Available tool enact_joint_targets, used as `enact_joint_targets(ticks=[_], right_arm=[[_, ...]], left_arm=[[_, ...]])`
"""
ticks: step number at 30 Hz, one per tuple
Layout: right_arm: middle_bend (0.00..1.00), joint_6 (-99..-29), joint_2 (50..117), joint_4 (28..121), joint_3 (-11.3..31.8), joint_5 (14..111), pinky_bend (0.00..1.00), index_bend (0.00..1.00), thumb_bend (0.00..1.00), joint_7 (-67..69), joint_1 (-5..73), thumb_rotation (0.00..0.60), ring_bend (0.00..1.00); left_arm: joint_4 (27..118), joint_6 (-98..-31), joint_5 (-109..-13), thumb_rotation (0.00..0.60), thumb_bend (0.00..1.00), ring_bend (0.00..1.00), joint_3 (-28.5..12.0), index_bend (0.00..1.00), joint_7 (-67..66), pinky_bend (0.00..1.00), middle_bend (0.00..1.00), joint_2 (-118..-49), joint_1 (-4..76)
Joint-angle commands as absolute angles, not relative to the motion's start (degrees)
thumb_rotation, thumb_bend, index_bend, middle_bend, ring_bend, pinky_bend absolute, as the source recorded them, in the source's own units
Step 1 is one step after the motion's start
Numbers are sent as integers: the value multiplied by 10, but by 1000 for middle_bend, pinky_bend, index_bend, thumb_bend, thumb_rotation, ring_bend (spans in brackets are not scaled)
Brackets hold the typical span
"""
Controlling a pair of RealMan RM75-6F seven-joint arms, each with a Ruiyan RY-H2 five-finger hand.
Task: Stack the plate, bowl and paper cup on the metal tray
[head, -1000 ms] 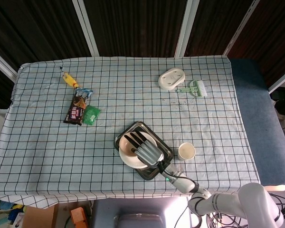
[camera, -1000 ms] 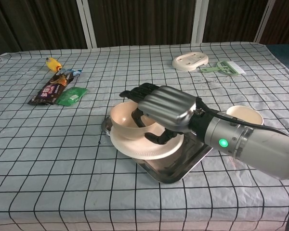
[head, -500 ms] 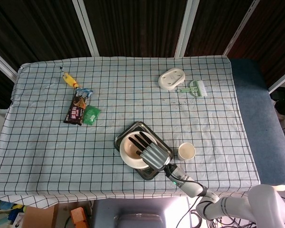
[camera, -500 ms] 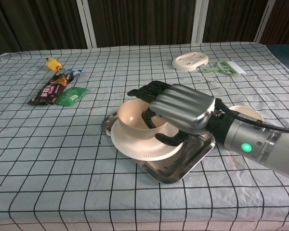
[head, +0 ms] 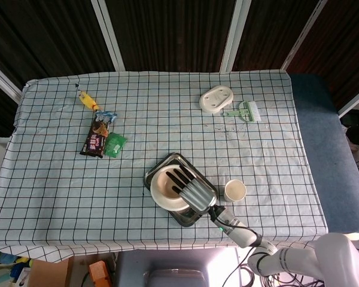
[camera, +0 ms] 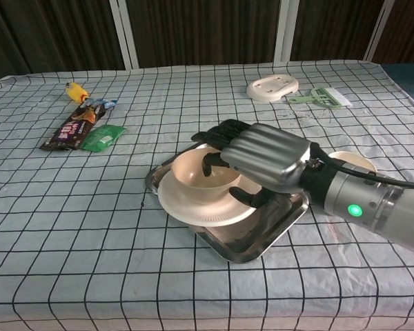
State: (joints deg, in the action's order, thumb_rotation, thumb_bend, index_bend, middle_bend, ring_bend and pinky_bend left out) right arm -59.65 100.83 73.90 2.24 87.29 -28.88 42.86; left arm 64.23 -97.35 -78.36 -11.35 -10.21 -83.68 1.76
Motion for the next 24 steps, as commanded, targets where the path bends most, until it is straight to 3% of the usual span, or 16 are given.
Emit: enact_joint_targets(ticks=[1, 11, 18, 24], right_arm=[[0, -601, 994, 756, 23, 873, 0, 202, 339, -288, 424, 600, 0], [0, -686, 890, 860, 15, 915, 0, 159, 294, -254, 381, 600, 0], [0, -749, 787, 935, -15, 956, 0, 194, 271, -206, 334, 600, 0], [0, -778, 733, 921, -58, 970, 0, 266, 271, -166, 284, 600, 0]], left_arm=[[643, -974, -784, 600, 369, 0, -114, 0, -102, 0, 0, -836, 18], [646, -974, -783, 600, 369, 0, -114, 0, -102, 0, 0, -835, 17], [648, -972, -783, 600, 367, 0, -113, 0, -106, 0, 0, -836, 17], [647, -968, -782, 600, 368, 0, -113, 0, -105, 0, 0, -838, 20]])
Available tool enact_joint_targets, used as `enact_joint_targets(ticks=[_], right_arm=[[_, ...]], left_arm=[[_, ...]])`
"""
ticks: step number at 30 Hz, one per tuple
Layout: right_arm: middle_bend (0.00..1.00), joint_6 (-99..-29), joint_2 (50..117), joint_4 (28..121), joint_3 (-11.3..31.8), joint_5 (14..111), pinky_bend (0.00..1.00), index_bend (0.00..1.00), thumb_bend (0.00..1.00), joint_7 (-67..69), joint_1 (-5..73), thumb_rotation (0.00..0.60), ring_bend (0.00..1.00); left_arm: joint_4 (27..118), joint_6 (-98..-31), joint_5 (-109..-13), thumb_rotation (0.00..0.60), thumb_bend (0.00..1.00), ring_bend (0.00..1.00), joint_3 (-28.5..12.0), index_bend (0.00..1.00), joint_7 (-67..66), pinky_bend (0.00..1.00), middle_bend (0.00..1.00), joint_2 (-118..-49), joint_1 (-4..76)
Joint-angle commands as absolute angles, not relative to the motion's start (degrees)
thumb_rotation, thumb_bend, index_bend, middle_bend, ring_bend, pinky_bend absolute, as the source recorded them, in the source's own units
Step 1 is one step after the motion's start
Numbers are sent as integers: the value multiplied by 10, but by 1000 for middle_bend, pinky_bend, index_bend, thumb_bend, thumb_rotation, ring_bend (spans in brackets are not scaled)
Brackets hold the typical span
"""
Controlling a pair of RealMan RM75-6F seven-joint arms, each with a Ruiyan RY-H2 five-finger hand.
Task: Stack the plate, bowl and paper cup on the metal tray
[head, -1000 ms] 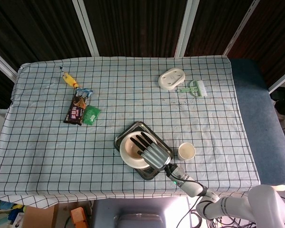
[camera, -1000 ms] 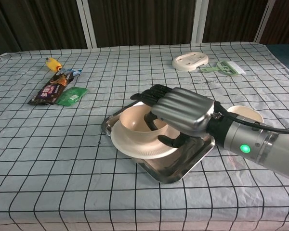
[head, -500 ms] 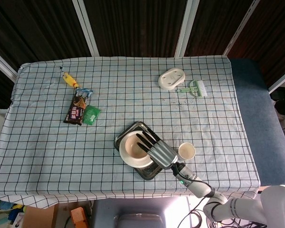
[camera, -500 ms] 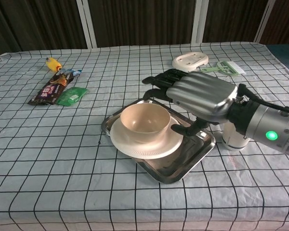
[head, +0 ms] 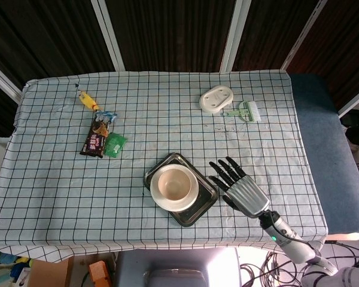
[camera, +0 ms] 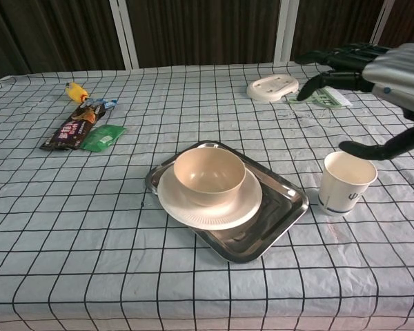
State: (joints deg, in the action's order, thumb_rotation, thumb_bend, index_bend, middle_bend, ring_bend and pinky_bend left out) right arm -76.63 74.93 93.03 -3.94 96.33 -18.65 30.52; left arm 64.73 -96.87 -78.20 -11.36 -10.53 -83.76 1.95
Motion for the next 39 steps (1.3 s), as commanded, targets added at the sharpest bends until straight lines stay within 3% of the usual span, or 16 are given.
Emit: enact_joint_targets(ticks=[1, 26, 34, 39], right_arm=[[0, -778, 732, 910, -63, 969, 0, 274, 271, -158, 277, 600, 0], [0, -683, 820, 751, -47, 937, 0, 438, 275, -66, 270, 600, 0], [0, -682, 841, 717, -45, 944, 0, 534, 442, -50, 270, 600, 0], [0, -694, 840, 715, -44, 952, 0, 567, 464, -49, 265, 600, 0]], left_arm=[[646, -966, -782, 600, 368, 0, -113, 0, -106, 0, 0, -838, 20], [644, -955, -773, 600, 368, 0, -114, 0, -106, 0, 0, -839, 21], [643, -955, -770, 600, 368, 0, -115, 0, -103, 0, 0, -838, 20], [643, -952, -767, 600, 367, 0, -117, 0, -99, 0, 0, -836, 20]])
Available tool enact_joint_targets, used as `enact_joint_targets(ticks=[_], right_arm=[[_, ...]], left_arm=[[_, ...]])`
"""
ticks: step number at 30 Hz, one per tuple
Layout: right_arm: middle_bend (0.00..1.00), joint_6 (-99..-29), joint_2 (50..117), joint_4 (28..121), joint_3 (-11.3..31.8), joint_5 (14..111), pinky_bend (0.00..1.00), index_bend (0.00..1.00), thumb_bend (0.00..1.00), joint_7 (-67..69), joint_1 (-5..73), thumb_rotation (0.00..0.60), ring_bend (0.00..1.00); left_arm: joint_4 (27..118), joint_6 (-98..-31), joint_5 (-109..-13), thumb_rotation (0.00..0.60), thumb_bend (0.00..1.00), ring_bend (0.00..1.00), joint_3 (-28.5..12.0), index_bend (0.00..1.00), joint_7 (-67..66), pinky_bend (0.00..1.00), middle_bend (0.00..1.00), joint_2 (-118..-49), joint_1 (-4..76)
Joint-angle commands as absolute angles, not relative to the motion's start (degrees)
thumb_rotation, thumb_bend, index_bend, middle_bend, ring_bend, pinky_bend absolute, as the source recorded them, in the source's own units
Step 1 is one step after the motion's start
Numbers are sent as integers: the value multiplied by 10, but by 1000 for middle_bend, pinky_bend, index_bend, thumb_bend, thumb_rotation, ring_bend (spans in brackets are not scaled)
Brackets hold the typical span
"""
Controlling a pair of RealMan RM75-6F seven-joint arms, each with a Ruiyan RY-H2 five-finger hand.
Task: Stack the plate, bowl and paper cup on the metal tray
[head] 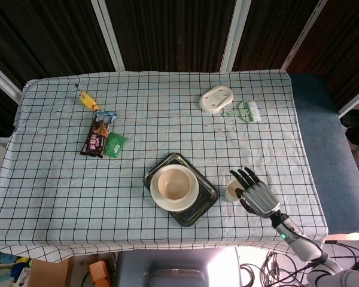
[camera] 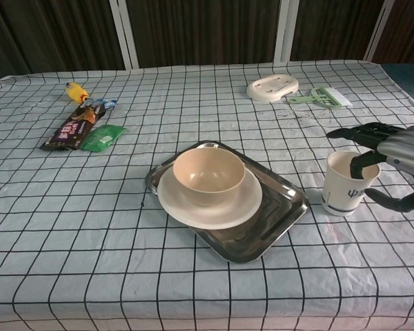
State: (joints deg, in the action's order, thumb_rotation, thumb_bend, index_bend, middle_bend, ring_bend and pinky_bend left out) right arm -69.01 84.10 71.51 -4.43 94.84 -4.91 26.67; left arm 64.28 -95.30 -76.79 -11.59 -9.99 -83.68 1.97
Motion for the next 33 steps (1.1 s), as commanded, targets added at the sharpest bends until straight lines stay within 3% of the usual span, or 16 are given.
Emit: enact_joint_targets(ticks=[1, 11, 21, 33], right_arm=[[0, -699, 840, 715, -44, 954, 0, 565, 464, -52, 263, 600, 0], [0, -766, 839, 724, -24, 985, 0, 563, 467, -92, 255, 600, 0], [0, -788, 840, 778, 23, 1003, 0, 555, 467, -166, 280, 600, 0], [0, -708, 920, 804, 85, 982, 0, 553, 467, -266, 359, 600, 0]], left_arm=[[643, -952, -766, 600, 366, 0, -117, 0, -98, 0, 0, -836, 20], [648, -951, -756, 600, 367, 0, -124, 0, -100, 0, 0, -833, 19], [650, -958, -752, 600, 370, 0, -125, 0, -101, 0, 0, -833, 13], [644, -957, -745, 600, 367, 0, -127, 0, -85, 0, 0, -829, 6]])
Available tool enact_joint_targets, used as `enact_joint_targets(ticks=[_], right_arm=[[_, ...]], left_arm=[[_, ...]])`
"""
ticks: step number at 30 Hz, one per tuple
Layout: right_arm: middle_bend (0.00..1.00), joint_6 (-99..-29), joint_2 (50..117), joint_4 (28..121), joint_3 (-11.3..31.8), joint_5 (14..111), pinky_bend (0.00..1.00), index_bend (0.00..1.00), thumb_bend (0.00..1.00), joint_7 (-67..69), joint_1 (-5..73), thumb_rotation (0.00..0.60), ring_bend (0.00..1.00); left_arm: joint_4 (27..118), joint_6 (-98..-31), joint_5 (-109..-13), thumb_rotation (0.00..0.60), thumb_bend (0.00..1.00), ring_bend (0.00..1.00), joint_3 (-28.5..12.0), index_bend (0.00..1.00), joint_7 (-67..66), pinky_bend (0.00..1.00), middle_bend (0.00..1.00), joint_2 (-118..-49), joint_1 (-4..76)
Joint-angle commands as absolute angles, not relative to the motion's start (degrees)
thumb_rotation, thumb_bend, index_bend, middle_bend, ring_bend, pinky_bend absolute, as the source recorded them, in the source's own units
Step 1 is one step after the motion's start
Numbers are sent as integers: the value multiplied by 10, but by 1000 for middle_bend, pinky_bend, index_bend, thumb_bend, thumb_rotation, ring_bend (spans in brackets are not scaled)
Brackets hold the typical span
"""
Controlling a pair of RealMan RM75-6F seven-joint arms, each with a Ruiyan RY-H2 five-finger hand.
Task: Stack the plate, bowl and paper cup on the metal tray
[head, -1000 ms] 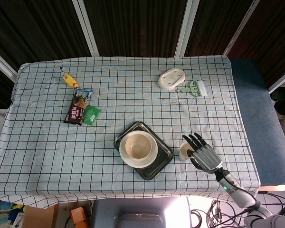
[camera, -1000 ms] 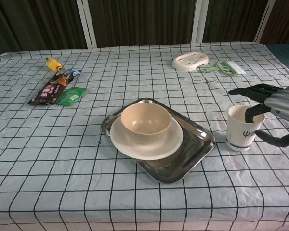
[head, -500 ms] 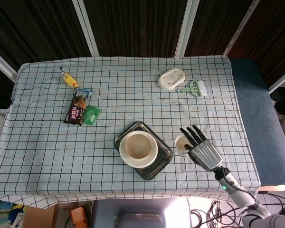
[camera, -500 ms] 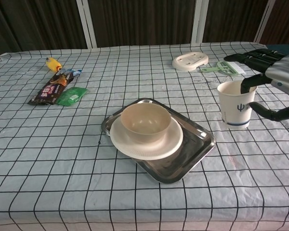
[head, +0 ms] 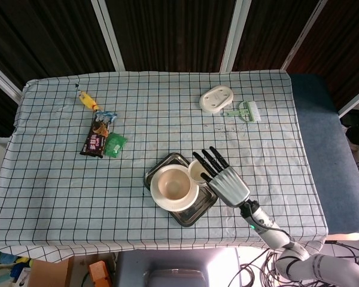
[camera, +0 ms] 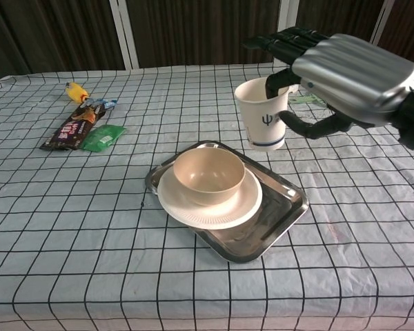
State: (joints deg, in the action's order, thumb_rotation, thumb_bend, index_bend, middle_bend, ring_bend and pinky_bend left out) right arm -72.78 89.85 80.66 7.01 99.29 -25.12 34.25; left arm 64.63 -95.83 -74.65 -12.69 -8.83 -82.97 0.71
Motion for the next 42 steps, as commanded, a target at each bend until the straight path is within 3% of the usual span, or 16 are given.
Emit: enact_joint_targets(ticks=[1, 6, 19, 29, 42], right_arm=[[0, -698, 933, 798, 91, 976, 0, 553, 467, -271, 368, 600, 0], [0, -674, 984, 764, 101, 952, 0, 549, 467, -282, 390, 600, 0], [0, -660, 1053, 684, 69, 951, 0, 536, 467, -255, 406, 600, 0], [0, -659, 1038, 689, 49, 948, 0, 444, 358, -243, 399, 600, 0], [0, -670, 996, 732, 9, 958, 0, 428, 344, -252, 372, 600, 0]], left_arm=[[643, -957, -744, 600, 367, 0, -128, 0, -83, 0, 0, -829, 5], [637, -960, -744, 600, 358, 0, -129, 0, -69, 0, 0, -828, 2], [628, -947, -741, 600, 357, 0, -127, 0, -59, 0, 0, -828, 2], [631, -933, -740, 600, 333, 0, -128, 0, -45, 0, 0, -826, 7], [632, -932, -738, 600, 331, 0, -130, 0, -45, 0, 0, -826, 8]])
